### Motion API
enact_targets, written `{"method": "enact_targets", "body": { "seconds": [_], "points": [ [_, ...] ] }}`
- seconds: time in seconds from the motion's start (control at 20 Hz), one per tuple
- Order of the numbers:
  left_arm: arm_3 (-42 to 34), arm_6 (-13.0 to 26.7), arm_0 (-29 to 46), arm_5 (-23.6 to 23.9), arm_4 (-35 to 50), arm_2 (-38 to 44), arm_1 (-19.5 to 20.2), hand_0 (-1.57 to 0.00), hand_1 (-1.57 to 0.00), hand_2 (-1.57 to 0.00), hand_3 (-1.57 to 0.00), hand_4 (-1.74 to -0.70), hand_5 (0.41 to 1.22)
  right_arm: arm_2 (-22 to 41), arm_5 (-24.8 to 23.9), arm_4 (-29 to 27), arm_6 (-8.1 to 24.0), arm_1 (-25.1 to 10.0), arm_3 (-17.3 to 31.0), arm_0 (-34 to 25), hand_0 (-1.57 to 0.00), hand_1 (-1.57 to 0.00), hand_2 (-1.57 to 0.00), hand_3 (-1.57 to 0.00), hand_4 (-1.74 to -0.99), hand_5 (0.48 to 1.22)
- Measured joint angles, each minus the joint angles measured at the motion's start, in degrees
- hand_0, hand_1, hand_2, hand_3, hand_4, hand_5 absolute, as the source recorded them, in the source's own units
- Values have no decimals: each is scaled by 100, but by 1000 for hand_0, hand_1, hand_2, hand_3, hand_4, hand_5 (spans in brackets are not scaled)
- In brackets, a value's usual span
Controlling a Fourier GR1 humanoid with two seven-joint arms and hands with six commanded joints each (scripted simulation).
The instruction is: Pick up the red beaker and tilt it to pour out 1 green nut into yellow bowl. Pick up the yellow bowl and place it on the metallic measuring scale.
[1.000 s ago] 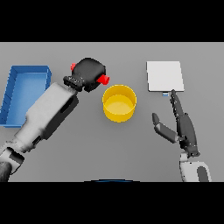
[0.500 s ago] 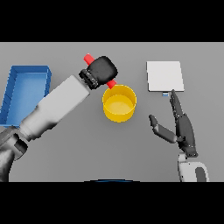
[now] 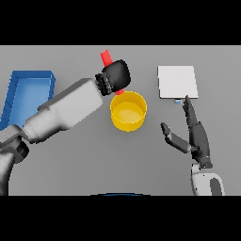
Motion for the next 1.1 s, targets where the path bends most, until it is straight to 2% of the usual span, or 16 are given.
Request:
{"method": "enact_targets", "body": {
  "seconds": [0.15,0.25,0.35,0.4,0.55,0.65,0.75,0.9,1.0,1.1],
  "points": [
    [146,-91,-134,172,-292,-284,-43,-1571,-1571,-1571,-1567,-1733,1221,36,-60,126,29,-6,3,12,1,1,1,1,-1136,578],
    [114,-112,-165,154,-445,-433,-24,-1571,-1571,-1571,-1568,-1732,1221,45,-18,74,-133,4,-23,124,1,1,1,1,-1135,580],
    [226,-105,-299,247,-655,-616,-110,-1571,-1571,-1571,-1569,-1733,1221,-4,-45,41,-51,3,1,45,1,1,1,1,-1130,577],
    [194,-189,-413,233,-722,-673,-78,-1571,-1571,-1571,-1570,-1733,1221,23,-39,55,-108,13,-37,93,1,1,1,1,-1128,575],
    [280,-363,-866,277,-914,-807,-151,-1571,-1571,-1571,-1570,-1731,1221,53,-46,109,-118,7,-58,106,1,1,1,1,-1137,568],
    [520,-608,-1499,353,-1000,-753,-72,-1571,-1571,-1571,-1571,-1728,1221,31,-36,50,-53,30,-38,56,1,1,1,1,-1135,563],
    [756,-655,-1887,358,-887,-462,94,-1571,-1571,-1571,-1571,-1724,1221,51,-82,151,-125,6,-23,87,1,1,1,1,-1130,554],
    [1217,-430,-2273,619,-609,172,390,-1571,-1571,-1571,-1571,-1722,1221,61,-32,83,-84,33,17,-44,1,1,1,1,-1117,554],
    [1685,-162,-2591,481,-249,778,547,-1571,-1571,-1571,-1571,-1728,1221,55,91,-62,-131,16,-18,9,1,1,1,1,-1104,563],
    [2101,296,-2684,192,443,1691,719,-1571,-1571,-1571,-1515,-1733,1221,119,118,17,-162,-8,20,-47,1,1,1,1,-1104,576]
  ]
}}
